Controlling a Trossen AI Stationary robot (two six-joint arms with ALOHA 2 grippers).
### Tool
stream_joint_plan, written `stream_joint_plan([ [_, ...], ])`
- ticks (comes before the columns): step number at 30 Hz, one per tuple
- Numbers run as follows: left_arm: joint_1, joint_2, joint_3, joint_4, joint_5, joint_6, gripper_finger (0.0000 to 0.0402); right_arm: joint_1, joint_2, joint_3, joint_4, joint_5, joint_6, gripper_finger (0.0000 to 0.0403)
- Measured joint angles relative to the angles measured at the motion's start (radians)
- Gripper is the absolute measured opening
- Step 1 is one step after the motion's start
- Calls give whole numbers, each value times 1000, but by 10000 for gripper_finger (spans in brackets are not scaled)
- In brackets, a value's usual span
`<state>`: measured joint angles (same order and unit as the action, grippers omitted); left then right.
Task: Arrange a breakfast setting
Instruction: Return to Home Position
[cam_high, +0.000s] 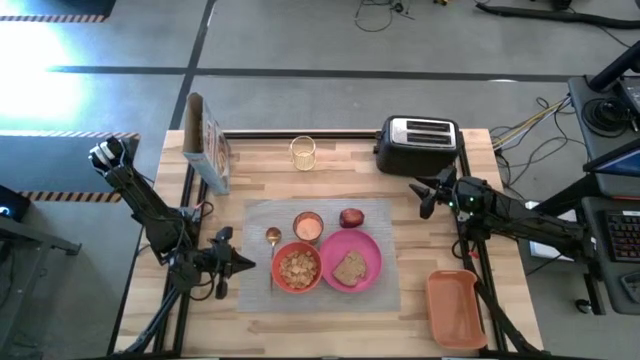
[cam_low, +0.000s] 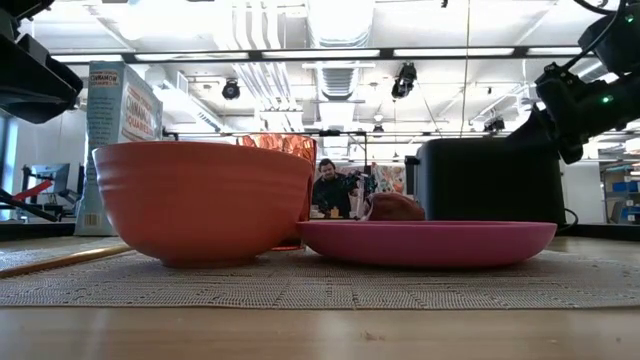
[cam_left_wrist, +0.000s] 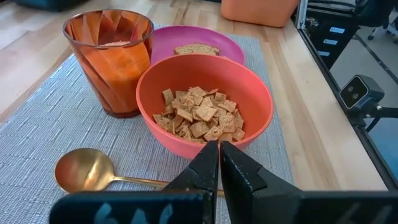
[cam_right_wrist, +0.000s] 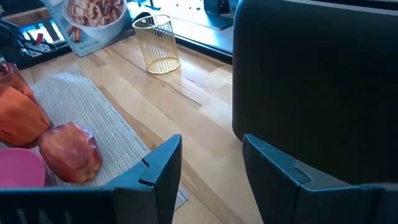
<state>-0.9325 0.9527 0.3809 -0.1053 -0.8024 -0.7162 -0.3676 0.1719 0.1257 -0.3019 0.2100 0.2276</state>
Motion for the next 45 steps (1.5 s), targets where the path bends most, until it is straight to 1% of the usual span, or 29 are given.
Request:
stream_joint_plan([
  [13,0,-1,0,0,0,0,0,0,0,0,0,0,0,160],
  [21,0,-71,0,0,2,0,0,0,0,0,0,0,0,160],
  [24,0,-148,-7,-16,11,0,0,0,0,0,0,0,0,160],
  [26,3,-222,-28,-50,55,1,0,0,0,0,0,0,0,160],
  [28,12,-296,-72,-55,87,0,0,0,1,0,0,0,0,160],
  [31,21,-393,-156,-46,87,1,0,0,1,0,0,0,0,160],
  [34,21,-468,-236,-40,90,1,0,0,1,0,0,0,0,160],
  [37,21,-541,-308,-23,118,2,0,0,1,0,0,0,0,160],
  [41,32,-612,-319,26,187,6,0,0,1,0,-1,0,0,160],
  [45,60,-702,-322,27,210,11,0,0,1,-1,-4,0,0,160],
])
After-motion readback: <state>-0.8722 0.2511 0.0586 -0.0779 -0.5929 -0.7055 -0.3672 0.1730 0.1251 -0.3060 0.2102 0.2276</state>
